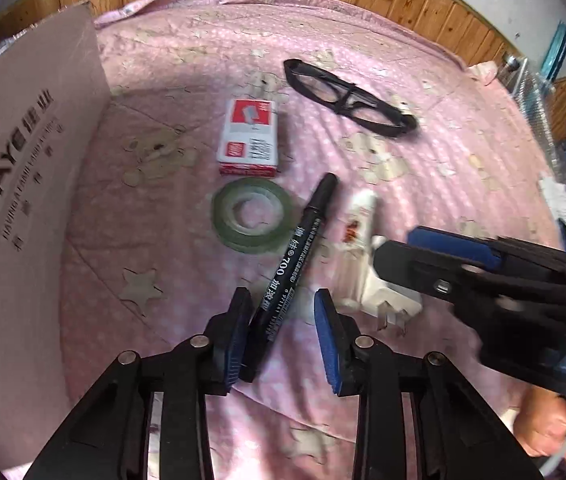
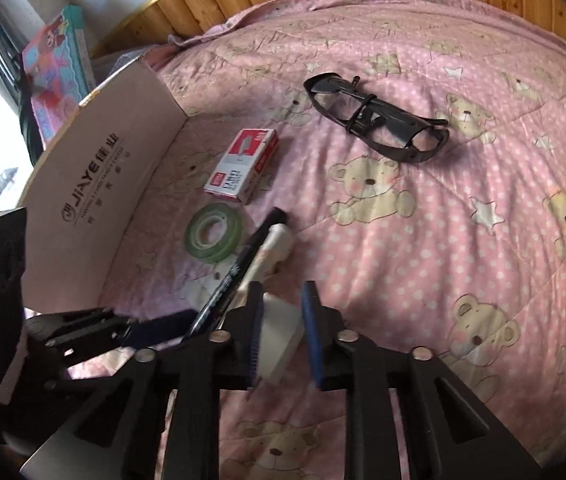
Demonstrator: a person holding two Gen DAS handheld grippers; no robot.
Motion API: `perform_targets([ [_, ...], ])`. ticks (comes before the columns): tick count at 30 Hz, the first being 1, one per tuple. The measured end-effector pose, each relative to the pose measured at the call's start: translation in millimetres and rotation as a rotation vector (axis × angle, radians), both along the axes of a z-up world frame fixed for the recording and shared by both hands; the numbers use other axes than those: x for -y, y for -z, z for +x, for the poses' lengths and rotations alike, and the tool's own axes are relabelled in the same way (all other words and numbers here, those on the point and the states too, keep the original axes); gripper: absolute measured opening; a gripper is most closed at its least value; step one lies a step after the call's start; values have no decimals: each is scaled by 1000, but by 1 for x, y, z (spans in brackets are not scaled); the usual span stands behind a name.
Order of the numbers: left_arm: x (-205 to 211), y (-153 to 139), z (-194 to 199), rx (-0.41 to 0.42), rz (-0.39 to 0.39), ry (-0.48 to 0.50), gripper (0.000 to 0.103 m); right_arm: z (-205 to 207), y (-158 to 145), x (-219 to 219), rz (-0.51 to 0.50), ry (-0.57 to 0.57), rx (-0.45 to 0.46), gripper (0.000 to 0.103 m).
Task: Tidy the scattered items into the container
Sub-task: 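Grasp the black marker with the left tool while the right tool grasps the white charger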
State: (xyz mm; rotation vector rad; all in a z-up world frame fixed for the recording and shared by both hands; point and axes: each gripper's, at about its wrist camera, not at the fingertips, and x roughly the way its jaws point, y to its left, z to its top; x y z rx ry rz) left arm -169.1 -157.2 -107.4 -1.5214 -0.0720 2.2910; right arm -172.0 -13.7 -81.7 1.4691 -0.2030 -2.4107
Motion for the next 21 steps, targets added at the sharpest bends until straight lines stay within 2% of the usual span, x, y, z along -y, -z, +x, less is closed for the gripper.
perform_targets([
  [1,-4,2,3,36,37,21,24,-3,2,-5,54,5,-4,16],
  [2,-8,1,8,30,25,31,24,-5,4,-12,75,16,4,16],
  [5,-11,-7,11,-27,-26,31,26,-2,-2,-32,-3,78,23,24],
  [6,-9,-9,9,-37,-22,22,27,2,-6,-32,-37,83,22,34],
  [7,-7,-9,5,-40,-13,19,31,8,-10,-29,-69,81,19,36],
  [10,-7,1,-5,-41,-46,21,31,26,-8,-1,-78,16,32,37],
  [12,-3,3,-7,-56,-70,10,24,34,5,13,-10,-1,39,39],
  [14,3,2,-5,-56,-94,-6,20,38,12,13,5,11,29,34],
  [17,8,2,-2,-46,-72,-13,20,37,11,6,11,48,31,34],
  [19,6,2,-4,-48,-40,-3,28,36,13,8,28,46,13,34],
  [21,-1,3,-5,-57,-19,30,29,37,12,11,45,46,3,34],
])
